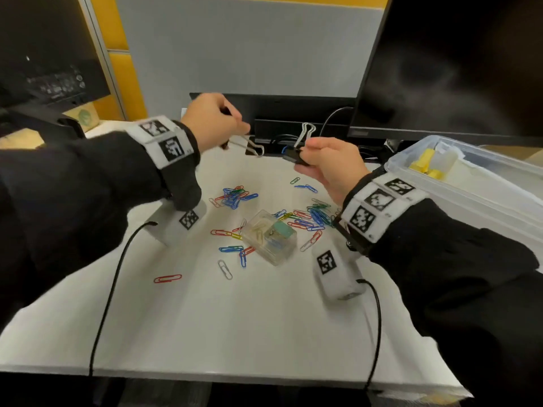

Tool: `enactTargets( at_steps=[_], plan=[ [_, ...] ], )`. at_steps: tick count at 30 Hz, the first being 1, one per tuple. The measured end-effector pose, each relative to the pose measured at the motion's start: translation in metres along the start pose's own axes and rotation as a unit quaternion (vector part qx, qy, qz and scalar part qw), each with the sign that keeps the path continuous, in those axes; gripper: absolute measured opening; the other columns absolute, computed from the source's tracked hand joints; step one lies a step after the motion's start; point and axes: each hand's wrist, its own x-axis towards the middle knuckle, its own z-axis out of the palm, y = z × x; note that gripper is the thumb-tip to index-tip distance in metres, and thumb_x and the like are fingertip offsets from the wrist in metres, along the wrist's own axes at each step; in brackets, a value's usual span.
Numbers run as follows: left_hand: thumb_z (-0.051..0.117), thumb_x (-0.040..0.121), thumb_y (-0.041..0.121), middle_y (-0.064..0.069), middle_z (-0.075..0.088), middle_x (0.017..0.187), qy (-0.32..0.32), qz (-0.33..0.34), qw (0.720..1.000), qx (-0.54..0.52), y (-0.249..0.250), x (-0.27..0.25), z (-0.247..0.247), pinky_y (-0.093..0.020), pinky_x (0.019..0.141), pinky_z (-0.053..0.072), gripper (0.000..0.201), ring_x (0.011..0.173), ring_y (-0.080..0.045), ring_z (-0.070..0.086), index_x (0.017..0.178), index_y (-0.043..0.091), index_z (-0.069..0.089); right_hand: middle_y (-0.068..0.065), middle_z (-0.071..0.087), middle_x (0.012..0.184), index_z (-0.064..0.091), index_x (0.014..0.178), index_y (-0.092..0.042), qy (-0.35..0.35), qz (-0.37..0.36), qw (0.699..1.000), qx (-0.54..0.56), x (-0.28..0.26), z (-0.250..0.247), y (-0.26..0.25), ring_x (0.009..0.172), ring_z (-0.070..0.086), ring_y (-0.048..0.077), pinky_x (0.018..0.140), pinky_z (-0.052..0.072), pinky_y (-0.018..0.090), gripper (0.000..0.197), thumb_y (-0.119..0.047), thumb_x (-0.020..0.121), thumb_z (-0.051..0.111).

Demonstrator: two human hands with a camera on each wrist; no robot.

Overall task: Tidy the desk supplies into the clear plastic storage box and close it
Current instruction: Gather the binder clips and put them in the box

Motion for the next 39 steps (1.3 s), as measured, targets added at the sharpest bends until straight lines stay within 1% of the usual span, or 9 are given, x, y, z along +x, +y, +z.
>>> enactTargets(
  at_steps=[2,5,9,11,16,31,35,37,39],
  plan=[
    [0.071,0.080,0.017,0.006,0.050,0.070,0.019,-0.027,0.996,-0.080,0.017,-0.003,-0.005,-0.017,0.055,0.044,0.026,0.063,-0.009,0.051,0.067,0.023,0.049,0.008,0.055,0.091,0.043,0.129,0.005,-0.047,0.065,0.982,0.172,-0.016,0.000,-0.011,0.114,0.057,0.029,0.081,0.053,0.026,0.041,0.010,0.089,0.048],
    [0.075,0.075,0.009,-0.001,0.052,0.071,0.027,-0.056,0.974,-0.218,0.037,-0.015,0.007,-0.032,0.072,0.055,0.030,0.079,-0.023,0.058,0.067,0.019,0.048,0.009,0.057,0.089,0.044,0.126,0.010,-0.097,0.064,0.966,0.231,-0.036,-0.001,-0.020,0.120,0.053,0.031,0.080,0.050,0.025,0.036,0.010,0.090,0.046],
    [0.075,0.072,0.005,-0.005,0.055,0.070,0.026,-0.044,0.953,-0.298,0.055,-0.042,0.038,-0.041,0.082,0.052,0.036,0.080,-0.026,0.060,0.062,0.017,0.044,0.022,0.053,0.125,0.036,0.134,0.009,-0.078,0.053,0.965,0.246,-0.050,-0.008,-0.022,0.104,0.058,0.026,0.076,0.053,0.026,0.046,0.009,0.089,0.048],
    [0.072,0.075,0.004,-0.008,0.060,0.076,0.015,-0.015,0.947,-0.322,0.064,-0.054,0.051,-0.045,0.082,0.051,0.036,0.081,-0.027,0.060,0.060,0.018,0.042,0.019,0.056,0.117,0.040,0.132,0.009,-0.078,0.048,0.966,0.243,-0.056,-0.017,-0.024,0.091,0.060,0.020,0.071,0.057,0.024,0.041,0.006,0.092,0.046],
    [0.060,0.086,0.004,-0.002,0.060,0.078,0.003,0.016,0.939,-0.342,0.078,-0.074,0.070,-0.036,0.073,0.047,0.039,0.072,-0.017,0.057,0.059,0.017,0.035,0.005,0.062,0.088,0.056,0.111,0.000,-0.071,0.020,0.980,0.186,-0.067,-0.041,-0.027,0.080,0.061,0.011,0.065,0.056,0.016,0.020,-0.003,0.095,0.045],
    [0.055,0.090,0.009,-0.016,0.051,0.085,-0.079,0.029,0.910,-0.407,0.141,-0.122,0.105,-0.048,0.096,0.045,0.038,0.086,-0.026,0.056,0.059,0.018,0.033,-0.002,0.060,0.095,0.060,0.113,-0.019,0.072,-0.108,0.983,-0.129,-0.097,-0.097,-0.047,0.075,0.054,0.008,0.057,0.051,0.016,0.033,-0.031,0.100,0.031],
    [0.058,0.088,0.003,-0.005,0.062,0.098,-0.133,0.036,0.902,-0.409,0.162,-0.134,0.119,-0.033,0.091,0.049,0.015,0.093,-0.016,0.061,0.096,0.016,0.056,-0.007,0.055,0.079,0.057,0.081,-0.029,0.164,-0.146,0.962,-0.162,-0.102,-0.117,-0.051,0.076,0.050,0.013,0.073,0.044,0.036,0.033,-0.033,0.099,0.030],
    [0.058,0.086,0.000,-0.006,0.063,0.114,-0.191,0.046,0.909,-0.366,0.169,-0.135,0.123,-0.031,0.093,0.051,0.036,0.105,-0.018,0.062,0.120,0.013,0.054,-0.008,0.055,0.078,0.058,0.077,-0.027,0.213,-0.158,0.951,-0.158,-0.105,-0.129,-0.052,0.083,0.052,0.015,0.079,0.047,0.042,0.034,-0.031,0.098,0.032],
    [0.060,0.084,0.000,-0.002,0.068,0.107,-0.222,0.074,0.927,-0.293,0.177,-0.136,0.123,-0.025,0.083,0.054,0.033,0.097,-0.013,0.065,0.113,0.015,0.062,-0.008,0.054,0.075,0.059,0.083,-0.019,0.240,-0.169,0.944,-0.152,-0.108,-0.140,-0.051,0.081,0.052,0.015,0.079,0.048,0.044,0.032,-0.029,0.097,0.033]
  ],
)
